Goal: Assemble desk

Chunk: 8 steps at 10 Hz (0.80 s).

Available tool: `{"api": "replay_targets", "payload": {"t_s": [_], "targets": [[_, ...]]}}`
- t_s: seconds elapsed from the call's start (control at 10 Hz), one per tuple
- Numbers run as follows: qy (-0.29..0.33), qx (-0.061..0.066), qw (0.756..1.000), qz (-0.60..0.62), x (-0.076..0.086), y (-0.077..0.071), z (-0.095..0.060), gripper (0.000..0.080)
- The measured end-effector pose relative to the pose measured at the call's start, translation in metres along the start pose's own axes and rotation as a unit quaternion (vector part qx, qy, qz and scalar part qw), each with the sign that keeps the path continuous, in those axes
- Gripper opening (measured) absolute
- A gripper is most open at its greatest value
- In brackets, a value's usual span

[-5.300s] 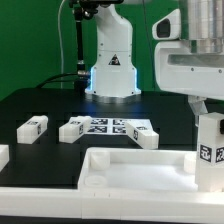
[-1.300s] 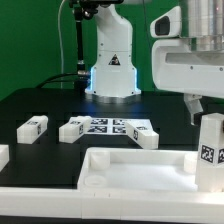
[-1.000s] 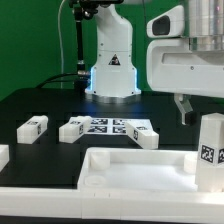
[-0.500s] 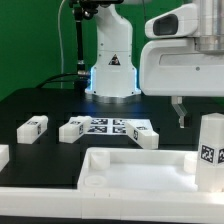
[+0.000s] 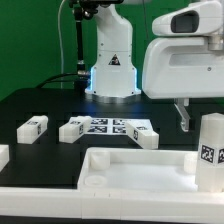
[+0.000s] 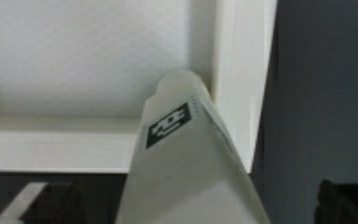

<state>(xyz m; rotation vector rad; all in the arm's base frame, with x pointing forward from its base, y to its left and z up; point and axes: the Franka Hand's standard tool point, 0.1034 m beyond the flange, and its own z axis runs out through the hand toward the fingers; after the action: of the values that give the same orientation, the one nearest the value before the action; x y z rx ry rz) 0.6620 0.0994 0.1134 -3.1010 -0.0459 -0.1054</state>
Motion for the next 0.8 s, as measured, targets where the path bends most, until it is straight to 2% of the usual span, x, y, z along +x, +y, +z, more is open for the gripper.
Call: {"api": "replay_targets", "payload": {"t_s": [0.1,0.3,0.5,0.6,0.7,0.8], "targets": [[0.002,0.0,1.0,-0.025,0.0006,-0.0017,0.0001,0.0649],[0.005,-0.008,0.993,-0.121,0.002,-0.0016,-0.0004,0.0648],[0.004,-0.018,0.977,-0.213,0.0024,-0.0003,-0.0007,0.0649],[0.003,-0.019,0.969,-0.248,0.0024,0.0007,-0.0005,0.0649],[0.003,-0.018,0.969,-0.247,0.0025,0.001,-0.0005,0.0525],[0.003,-0.018,0.969,-0.247,0.0025,0.001,-0.0005,0.0525]]}}
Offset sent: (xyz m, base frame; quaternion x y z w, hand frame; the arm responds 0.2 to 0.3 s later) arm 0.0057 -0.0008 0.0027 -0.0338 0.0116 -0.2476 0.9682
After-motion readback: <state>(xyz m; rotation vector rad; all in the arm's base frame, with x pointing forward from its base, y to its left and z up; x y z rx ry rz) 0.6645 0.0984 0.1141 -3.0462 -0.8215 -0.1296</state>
